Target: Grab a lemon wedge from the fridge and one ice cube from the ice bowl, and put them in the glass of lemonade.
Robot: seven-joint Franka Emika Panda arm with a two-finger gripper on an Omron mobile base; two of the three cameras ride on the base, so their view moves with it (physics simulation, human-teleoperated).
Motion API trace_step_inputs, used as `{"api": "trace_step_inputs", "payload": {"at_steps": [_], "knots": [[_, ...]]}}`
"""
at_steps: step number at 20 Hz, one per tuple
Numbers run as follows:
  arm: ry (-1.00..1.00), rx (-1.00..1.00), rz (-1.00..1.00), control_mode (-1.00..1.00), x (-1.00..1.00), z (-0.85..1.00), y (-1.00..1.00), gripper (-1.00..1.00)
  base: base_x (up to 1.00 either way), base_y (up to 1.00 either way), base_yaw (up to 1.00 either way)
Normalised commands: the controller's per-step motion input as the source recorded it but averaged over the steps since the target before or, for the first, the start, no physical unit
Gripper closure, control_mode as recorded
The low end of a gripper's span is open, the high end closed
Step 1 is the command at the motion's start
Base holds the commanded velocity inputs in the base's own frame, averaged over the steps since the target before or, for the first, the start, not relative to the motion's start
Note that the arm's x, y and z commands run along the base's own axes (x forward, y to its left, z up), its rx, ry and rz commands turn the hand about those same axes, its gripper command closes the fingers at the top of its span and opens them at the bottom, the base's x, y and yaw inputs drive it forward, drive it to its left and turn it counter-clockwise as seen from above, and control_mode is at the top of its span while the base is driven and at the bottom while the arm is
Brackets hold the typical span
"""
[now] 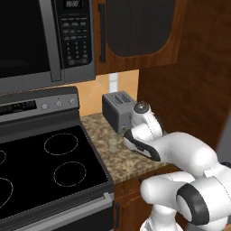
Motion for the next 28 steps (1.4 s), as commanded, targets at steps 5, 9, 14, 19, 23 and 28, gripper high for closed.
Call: {"api": "trace_step_inputs", "payload": {"at_steps": [5,9,14,19,23,28], "knots": [[-0.06,0.0,-0.06,-1.0,-0.09,0.73,0.1,1.0,0.0,0.0,0.0],[0.0,0.0,-0.05,-1.0,0.0,0.27,0.26,1.0,0.0,0.0,0.0],[0.01,-0.06,-0.06,-1.0,0.0,0.0,0.64,1.0,0.0,0.0,0.0],[0.0,-0.06,-0.07,-1.0,0.0,0.0,0.64,1.0,0.0,0.0,0.0],[0.01,-0.02,-0.07,-1.0,0.09,0.0,0.49,1.0,0.0,0.0,0.0],[0.01,-0.01,-0.06,-1.0,0.28,-0.02,0.25,1.0,0.0,0.0,0.0]]}}
